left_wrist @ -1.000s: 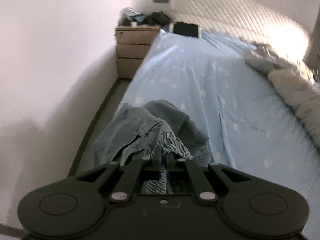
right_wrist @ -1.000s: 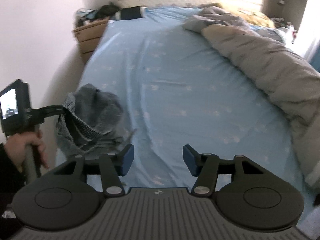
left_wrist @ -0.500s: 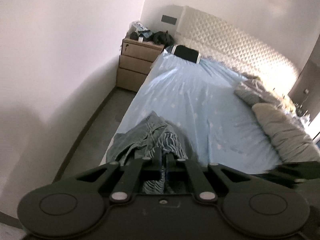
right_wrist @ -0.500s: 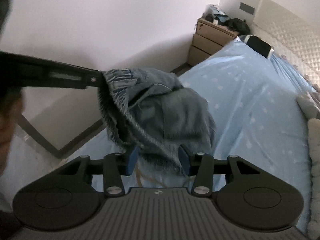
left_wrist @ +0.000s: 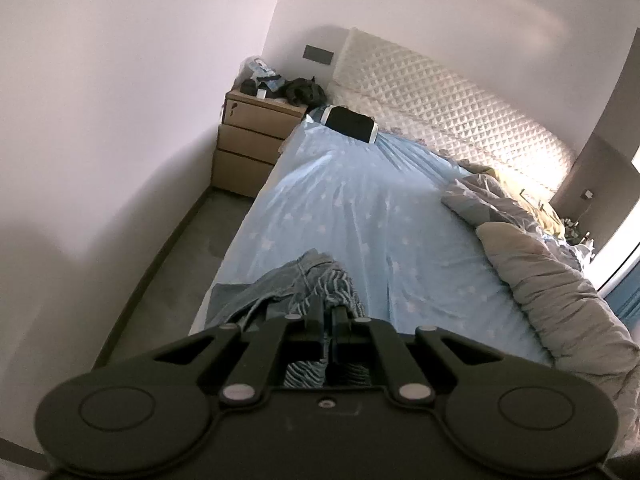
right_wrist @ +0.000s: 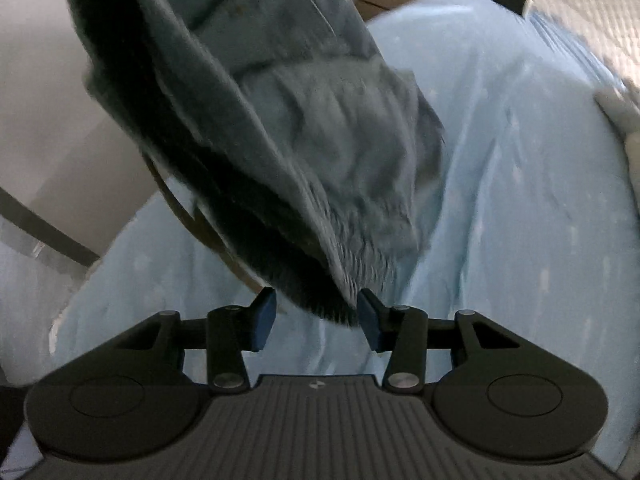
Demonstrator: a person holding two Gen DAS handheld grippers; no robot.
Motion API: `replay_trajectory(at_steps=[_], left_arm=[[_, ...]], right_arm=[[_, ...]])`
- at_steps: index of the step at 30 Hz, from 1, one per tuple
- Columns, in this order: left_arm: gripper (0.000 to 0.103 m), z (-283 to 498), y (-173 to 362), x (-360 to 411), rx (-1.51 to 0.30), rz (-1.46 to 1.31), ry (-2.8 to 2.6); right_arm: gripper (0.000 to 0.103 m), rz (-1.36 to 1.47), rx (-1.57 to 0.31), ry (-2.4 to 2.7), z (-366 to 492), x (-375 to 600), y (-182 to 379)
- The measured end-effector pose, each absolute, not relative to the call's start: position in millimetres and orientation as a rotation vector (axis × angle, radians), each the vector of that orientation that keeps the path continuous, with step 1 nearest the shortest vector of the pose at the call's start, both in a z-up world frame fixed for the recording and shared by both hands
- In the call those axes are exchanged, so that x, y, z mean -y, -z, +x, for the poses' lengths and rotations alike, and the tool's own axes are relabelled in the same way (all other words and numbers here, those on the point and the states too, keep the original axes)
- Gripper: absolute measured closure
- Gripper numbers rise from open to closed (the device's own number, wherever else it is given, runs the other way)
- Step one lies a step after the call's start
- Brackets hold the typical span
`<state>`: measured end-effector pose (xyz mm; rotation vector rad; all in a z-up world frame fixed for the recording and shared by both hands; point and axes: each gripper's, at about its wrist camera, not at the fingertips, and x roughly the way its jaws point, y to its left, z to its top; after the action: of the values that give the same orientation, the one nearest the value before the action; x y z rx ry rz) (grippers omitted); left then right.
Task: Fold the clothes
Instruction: 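Lift the waistband with the left tool while the right tool grasps the trousers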
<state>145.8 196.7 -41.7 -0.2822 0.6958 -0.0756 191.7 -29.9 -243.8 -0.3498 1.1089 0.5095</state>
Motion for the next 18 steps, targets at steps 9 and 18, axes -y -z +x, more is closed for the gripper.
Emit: replay_trajectory(at_steps=[9, 18], left_arm=[[0.1, 150.7, 27.2, -197.2, -0.699, -0.263, 0.073], [0.1, 161.8, 11.8, -188.8, -0.673, -0.255, 0.059]], right_arm=[[0.061, -0.185, -1.101, -0.342, 206.4, 70.8, 272.8], [0.095, 0.139, -1.083, -0.386, 205.0, 115.2, 253.7]])
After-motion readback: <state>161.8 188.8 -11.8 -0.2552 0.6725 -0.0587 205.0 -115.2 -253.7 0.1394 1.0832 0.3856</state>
